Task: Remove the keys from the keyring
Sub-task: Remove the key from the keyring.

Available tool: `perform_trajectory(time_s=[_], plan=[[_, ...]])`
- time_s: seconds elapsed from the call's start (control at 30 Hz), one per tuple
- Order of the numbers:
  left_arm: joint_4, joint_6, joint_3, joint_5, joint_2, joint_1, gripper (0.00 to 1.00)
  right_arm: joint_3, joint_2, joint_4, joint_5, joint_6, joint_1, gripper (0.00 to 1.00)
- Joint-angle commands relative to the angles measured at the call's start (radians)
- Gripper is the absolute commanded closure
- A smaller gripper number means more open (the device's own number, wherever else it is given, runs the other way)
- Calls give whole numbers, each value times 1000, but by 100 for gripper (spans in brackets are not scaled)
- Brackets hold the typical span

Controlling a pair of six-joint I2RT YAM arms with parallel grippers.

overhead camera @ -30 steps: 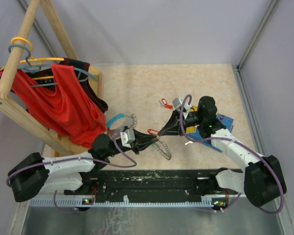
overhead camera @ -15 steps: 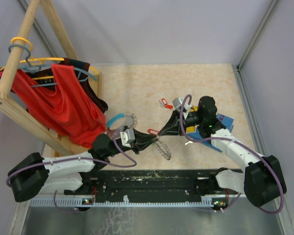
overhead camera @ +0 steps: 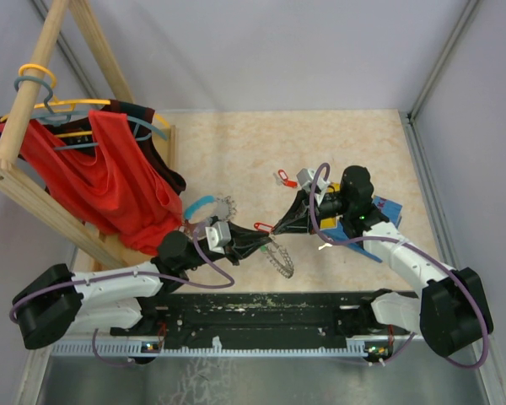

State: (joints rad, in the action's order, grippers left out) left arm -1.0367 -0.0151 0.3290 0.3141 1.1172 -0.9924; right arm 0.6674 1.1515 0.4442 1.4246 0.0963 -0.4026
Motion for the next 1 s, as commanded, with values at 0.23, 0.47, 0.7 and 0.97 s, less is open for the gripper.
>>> perform_trajectory(time_s=[0.23,0.47,0.7,0.97], plan=[[-26,14,18,-8,-17,4,81,28,-26,30,20,-19,5,100],[-24,12,16,-6,-18,4,83,28,-25,31,20,-18,5,100],[-19,12,15,3,-12,3,83,29,-25,30,20,-18,5,100],[-14,12,16,16,-3,4,83,29,-25,28,19,-20,5,100]])
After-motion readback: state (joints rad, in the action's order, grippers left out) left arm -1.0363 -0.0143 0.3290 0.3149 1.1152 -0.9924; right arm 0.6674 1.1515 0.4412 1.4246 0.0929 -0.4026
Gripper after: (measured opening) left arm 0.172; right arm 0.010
